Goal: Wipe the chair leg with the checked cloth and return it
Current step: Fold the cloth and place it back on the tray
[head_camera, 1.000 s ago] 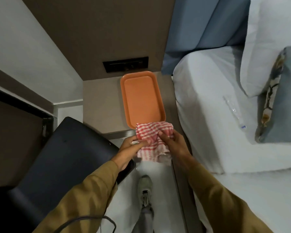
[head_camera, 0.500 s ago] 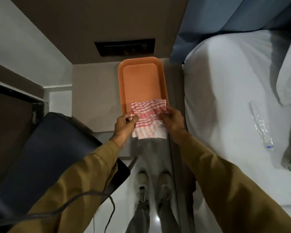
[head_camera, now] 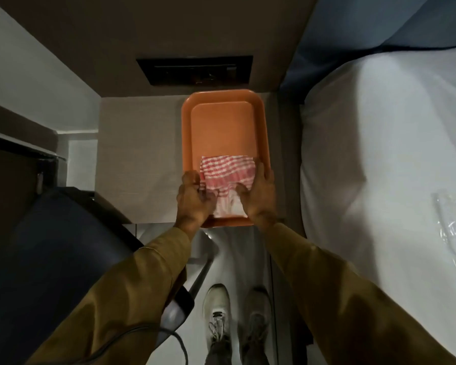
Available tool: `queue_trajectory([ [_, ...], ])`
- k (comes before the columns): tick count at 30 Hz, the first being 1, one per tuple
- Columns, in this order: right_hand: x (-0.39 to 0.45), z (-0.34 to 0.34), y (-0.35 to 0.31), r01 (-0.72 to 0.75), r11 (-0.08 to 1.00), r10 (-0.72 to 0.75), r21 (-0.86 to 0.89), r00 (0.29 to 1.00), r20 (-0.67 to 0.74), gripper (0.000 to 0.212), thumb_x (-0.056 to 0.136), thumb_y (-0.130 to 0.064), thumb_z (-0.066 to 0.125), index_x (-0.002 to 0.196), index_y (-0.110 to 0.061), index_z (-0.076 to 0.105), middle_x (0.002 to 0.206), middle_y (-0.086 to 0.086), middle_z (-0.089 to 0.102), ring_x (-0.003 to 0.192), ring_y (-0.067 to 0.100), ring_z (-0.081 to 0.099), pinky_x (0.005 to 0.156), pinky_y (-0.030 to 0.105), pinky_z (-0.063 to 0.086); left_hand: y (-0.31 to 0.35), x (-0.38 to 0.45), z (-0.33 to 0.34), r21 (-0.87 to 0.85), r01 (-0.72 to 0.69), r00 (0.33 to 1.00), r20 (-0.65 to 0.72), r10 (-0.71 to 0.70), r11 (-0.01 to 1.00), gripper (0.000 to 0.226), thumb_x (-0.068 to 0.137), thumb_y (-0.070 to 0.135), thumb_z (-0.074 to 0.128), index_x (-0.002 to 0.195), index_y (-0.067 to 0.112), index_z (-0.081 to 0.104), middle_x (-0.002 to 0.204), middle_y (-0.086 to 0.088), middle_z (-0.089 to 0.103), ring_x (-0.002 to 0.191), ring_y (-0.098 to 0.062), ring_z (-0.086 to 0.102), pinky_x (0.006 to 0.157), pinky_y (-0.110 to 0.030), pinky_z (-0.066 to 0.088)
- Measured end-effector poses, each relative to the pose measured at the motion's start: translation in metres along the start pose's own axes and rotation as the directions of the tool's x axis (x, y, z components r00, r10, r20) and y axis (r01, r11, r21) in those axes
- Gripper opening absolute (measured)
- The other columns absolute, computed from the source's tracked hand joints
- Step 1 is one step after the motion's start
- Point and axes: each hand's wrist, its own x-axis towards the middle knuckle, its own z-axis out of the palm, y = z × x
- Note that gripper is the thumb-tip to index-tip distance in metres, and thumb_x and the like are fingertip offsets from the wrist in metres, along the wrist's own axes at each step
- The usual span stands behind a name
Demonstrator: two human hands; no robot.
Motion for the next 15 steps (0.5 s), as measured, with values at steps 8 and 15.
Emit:
queue_trajectory([
  [8,-0.013,0.012,0.027,0.008,0.989,0.015,-0.15,0.988,0.152,0.064,0.106,-0.037,0.056,0.16,-0.019,0.029,0.164,0.008,0.031,0.15,0.031,0.042,0.122,0.042,0.045,-0.016,-0.009,0.015,0.281,-0.095,0.979,0.199,0.039,0.955,0.063,0.106,0.015,0.066,0.164,0.02,0.042,0.168,-0.003,0.033,0.155,-0.036,0.041,0.127,-0.031,0.044],
  [15,-0.024,0.017,0.036,0.077,0.952,-0.044,-0.296,0.992,0.119,0.076,0.101,-0.061,0.051,0.161,-0.022,0.026,0.169,0.01,0.031,0.155,0.036,0.037,0.126,0.054,0.039,-0.013,-0.013,0.017,0.732,-0.217,0.973,0.216,0.082,0.646,0.071,0.109,0.035,0.057,0.17,0.018,0.025,0.172,-0.014,0.029,0.16,-0.038,0.034,0.127,-0.047,0.039],
])
